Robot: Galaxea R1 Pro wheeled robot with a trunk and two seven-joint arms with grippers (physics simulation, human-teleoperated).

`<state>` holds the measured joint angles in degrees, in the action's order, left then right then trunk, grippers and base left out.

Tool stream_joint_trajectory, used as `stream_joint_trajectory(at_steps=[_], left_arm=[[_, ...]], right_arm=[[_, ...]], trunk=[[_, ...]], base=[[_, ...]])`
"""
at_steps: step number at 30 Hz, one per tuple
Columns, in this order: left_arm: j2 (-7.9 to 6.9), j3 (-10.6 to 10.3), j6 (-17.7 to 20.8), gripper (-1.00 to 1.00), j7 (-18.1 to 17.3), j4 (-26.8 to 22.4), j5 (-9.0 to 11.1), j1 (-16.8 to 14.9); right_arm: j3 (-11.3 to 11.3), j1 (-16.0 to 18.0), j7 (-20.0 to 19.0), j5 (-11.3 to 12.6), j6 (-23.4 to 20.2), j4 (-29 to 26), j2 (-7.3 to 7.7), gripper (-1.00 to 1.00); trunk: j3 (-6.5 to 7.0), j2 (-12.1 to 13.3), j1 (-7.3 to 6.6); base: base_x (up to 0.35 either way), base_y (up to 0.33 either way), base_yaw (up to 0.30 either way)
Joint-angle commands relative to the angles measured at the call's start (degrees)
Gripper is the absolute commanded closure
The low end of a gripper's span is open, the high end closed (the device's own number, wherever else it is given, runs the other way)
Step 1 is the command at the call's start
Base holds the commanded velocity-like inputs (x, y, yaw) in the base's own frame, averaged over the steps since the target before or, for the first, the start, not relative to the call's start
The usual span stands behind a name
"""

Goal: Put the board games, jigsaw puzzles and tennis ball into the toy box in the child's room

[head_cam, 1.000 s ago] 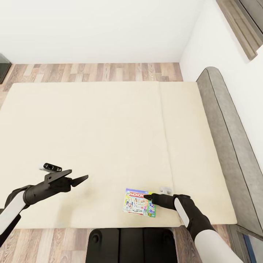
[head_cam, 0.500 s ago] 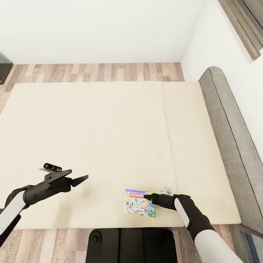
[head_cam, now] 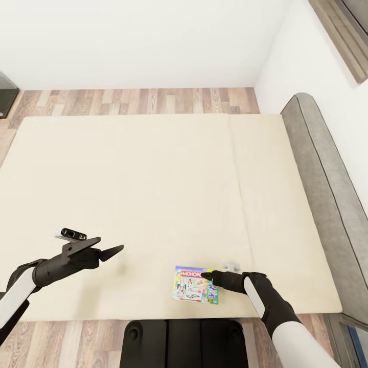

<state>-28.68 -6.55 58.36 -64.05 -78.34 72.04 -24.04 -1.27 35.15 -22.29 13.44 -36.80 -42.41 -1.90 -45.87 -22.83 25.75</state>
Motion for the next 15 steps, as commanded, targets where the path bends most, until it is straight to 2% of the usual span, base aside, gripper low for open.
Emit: stream_joint_trajectory(at_steps=[1, 15], left_arm=[[-0.06, -0.12, 0.26, -1.0, -0.13, 0.03, 0.21, -0.04], [-0.06, -0.12, 0.26, -1.0, -0.19, 0.03, 0.21, -0.04]], right_arm=[[-0.14, 0.01, -0.03, 0.18, -0.38, -0.06, -0.03, -1.0], [-0.14, 0.01, -0.03, 0.18, -0.41, -0.05, -0.03, -1.0]], trunk=[[-0.06, -0.09, 0.03], [-0.06, -0.09, 0.03]], base=[[0.0, 0.039, 0.0], [0.0, 0.087, 0.0]])
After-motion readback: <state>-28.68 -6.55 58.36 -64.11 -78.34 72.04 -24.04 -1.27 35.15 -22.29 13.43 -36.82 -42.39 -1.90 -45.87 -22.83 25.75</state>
